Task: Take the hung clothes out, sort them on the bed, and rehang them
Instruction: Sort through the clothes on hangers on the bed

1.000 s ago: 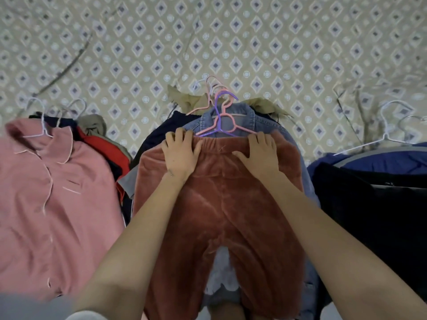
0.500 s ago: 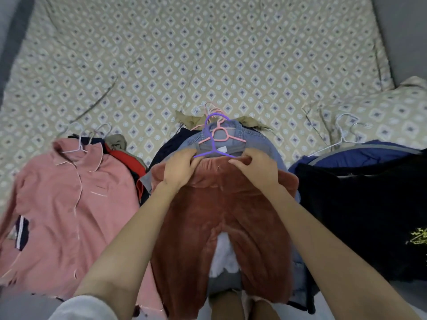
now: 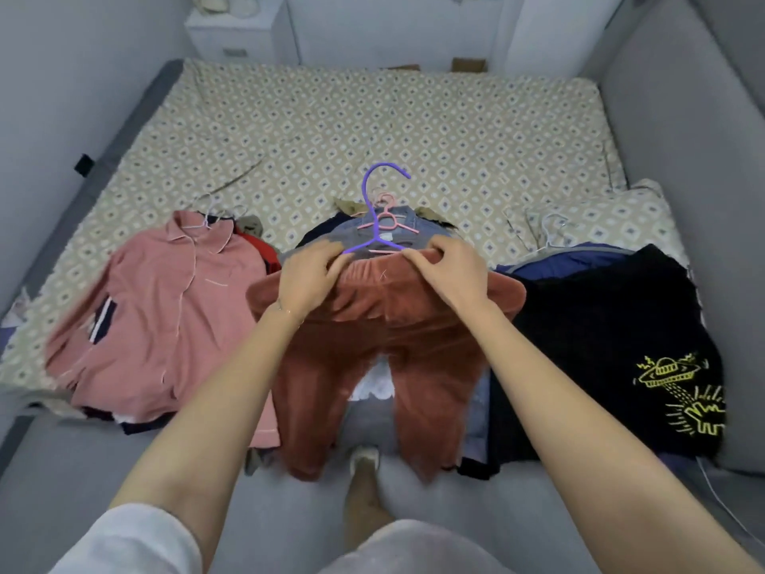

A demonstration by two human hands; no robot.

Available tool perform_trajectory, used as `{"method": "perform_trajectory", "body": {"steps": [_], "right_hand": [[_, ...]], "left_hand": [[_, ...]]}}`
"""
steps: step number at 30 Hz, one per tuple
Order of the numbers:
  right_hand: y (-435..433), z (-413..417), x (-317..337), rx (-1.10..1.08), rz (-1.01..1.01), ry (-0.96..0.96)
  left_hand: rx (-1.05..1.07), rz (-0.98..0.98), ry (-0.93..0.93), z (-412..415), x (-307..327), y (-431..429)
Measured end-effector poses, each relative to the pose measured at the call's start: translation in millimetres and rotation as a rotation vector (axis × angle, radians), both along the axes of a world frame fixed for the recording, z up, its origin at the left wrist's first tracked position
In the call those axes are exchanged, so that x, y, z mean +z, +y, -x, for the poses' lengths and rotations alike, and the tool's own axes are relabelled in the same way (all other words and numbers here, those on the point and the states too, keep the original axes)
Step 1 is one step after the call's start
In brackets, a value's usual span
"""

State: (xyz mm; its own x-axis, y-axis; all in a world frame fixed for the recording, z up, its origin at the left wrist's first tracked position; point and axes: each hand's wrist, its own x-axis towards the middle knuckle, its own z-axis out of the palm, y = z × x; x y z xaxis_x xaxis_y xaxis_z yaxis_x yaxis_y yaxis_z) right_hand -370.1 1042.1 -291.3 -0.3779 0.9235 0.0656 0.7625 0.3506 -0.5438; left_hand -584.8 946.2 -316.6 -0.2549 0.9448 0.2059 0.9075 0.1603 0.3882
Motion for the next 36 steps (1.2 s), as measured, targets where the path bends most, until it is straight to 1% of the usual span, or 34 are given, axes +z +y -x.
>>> {"method": "perform_trajectory", "body": {"steps": [5, 10, 12, 16, 19, 22, 29, 33, 36], "right_hand": [[-73.1, -42.8, 44.0, 0.000, -0.047, 0.026], [-125.6, -65.4, 88.9, 0.006, -0.184, 0.039], [-139.7, -72.6, 106.8, -0.021, -0.202, 0.065], [-166.0, -86.7, 129.8, -0.097, -0.251, 0.099], [-183.0, -94.4, 143.1, -0.153, -0.281, 0.107], [-203.2, -106.4, 151.5, -0.197, -0.331, 0.135], [-248.2, -133.6, 151.3, -0.240, -0.379, 0.140], [-254.2, -159.4, 153.7, -0.271, -0.395, 0.113], [-247.8, -184.4, 161.1, -0.278, -0.457, 0.083]], "left_hand": [[0.049, -0.074, -0.062, -45.5, 50.2, -72.7], [0.045, -0.142, -0.009, -72.3, 99.6, -117.8], [0.032, -0.161, 0.018, -80.0, 119.8, -128.1], [0.016, -0.252, 0.016, -95.9, 148.9, -150.7], [0.008, -0.315, 0.001, -106.3, 164.4, -167.0], [-0.054, -0.350, -0.016, -117.7, 177.0, -182.3], [-0.153, -0.404, 0.023, -135.8, 180.4, -211.6], [-0.188, -0.401, 0.043, -160.6, 184.8, -213.7], [-0.227, -0.425, 0.034, -183.4, 190.8, -208.2]]}}
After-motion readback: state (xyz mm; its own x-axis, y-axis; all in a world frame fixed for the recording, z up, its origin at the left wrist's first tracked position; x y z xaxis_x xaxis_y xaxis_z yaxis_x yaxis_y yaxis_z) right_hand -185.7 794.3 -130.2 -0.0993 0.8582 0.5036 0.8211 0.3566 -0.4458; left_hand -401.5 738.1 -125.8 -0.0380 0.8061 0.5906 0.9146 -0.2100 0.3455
